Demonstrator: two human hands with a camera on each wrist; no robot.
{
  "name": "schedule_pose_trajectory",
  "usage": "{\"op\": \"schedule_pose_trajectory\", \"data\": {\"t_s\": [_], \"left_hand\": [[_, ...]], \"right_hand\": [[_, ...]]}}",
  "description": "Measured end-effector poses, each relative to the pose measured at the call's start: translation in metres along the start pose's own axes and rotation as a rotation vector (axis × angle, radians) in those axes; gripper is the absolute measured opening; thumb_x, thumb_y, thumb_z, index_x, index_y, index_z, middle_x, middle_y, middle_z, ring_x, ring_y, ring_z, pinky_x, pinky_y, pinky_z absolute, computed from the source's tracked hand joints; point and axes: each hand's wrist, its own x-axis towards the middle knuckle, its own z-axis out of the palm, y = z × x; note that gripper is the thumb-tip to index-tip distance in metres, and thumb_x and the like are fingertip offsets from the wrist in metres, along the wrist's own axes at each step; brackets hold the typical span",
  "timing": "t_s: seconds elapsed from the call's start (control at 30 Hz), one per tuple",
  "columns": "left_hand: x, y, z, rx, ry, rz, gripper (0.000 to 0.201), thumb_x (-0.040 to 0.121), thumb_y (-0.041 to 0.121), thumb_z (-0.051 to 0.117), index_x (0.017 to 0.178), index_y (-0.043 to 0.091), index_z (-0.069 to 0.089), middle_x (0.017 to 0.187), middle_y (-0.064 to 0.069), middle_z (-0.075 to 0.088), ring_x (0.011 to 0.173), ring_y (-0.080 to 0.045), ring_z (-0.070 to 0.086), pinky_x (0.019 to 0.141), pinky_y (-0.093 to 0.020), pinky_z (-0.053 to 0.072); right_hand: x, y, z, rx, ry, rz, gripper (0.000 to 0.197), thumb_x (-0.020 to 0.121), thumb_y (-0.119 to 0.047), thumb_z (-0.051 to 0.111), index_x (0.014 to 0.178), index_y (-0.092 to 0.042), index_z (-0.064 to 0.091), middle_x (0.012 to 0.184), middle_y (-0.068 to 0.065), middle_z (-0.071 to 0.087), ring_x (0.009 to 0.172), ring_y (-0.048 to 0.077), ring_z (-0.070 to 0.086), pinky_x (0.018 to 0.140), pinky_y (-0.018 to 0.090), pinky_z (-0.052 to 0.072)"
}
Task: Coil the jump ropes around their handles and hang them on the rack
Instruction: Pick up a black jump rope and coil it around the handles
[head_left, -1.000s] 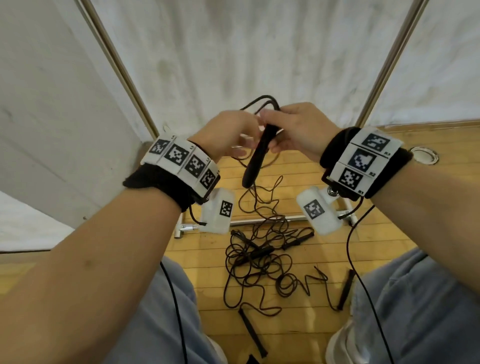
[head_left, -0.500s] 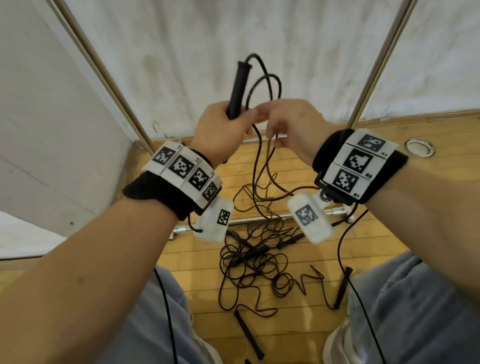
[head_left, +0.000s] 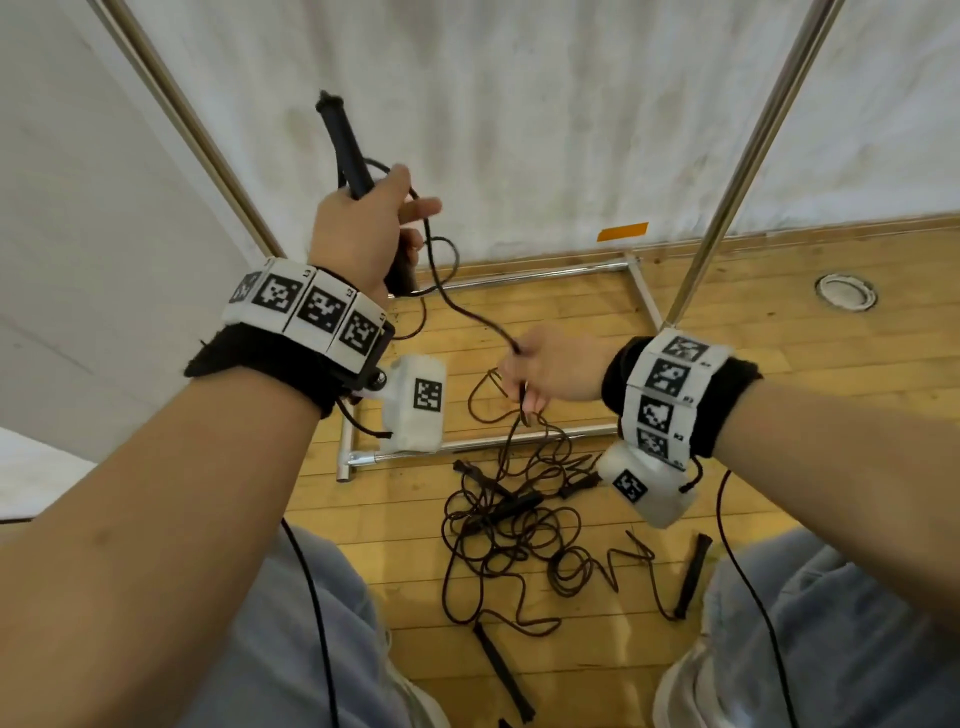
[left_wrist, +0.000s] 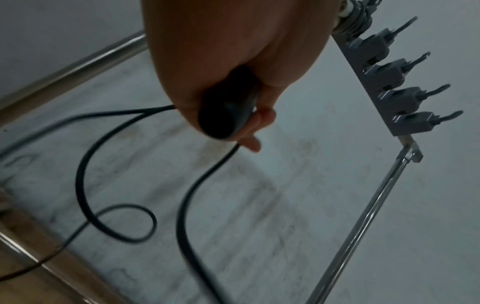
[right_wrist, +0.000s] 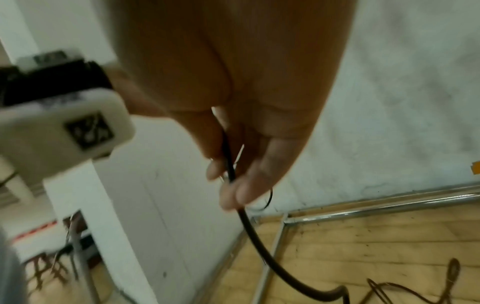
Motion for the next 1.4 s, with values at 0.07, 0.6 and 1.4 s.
{"op": "schedule_pose_trajectory", "data": {"t_s": [0.07,0.6,1.4], "left_hand": [[-0.001,-0.007,-0.002,0.101,-0.062,-0.075,0.007,0.088,0.013,0.060,0.093,0.009,0.059,0.074,-0.003,0.070,0.042,-0.011,0.047,0.043,-0.022,0.041],[-0.037,-0.037,0.032,0.418,-0.333,0.277,0.016,0.079,0.020,0.073,0.085,0.012,0.060,0.060,0.000,0.046,0.051,-0.018,0.044,0.047,-0.029,0.038],[-0.018,-0.024,0.022,0.226,-0.226,0.175,0.021,0.091,0.025,0.064,0.075,0.014,0.057,0.050,0.008,0.056,0.047,-0.010,0.052,0.047,-0.022,0.044]], "right_hand": [[-0.004,-0.012,-0.015,0.213,0.203,-0.091,0.030,0.100,-0.021,0.042,0.075,-0.011,0.057,0.067,0.003,0.062,0.052,0.013,0.055,0.053,0.022,0.049],[-0.017,-0.043,-0.052,1.241,0.403,-0.235,0.035,0.101,-0.023,0.039,0.071,-0.007,0.049,0.068,0.008,0.050,0.046,0.015,0.054,0.048,0.023,0.048],[-0.010,-0.016,-0.029,0.396,0.045,-0.078,0.020,0.084,-0.004,0.058,0.100,-0.011,0.066,0.116,-0.006,0.062,0.109,0.008,0.054,0.083,0.021,0.045]]}}
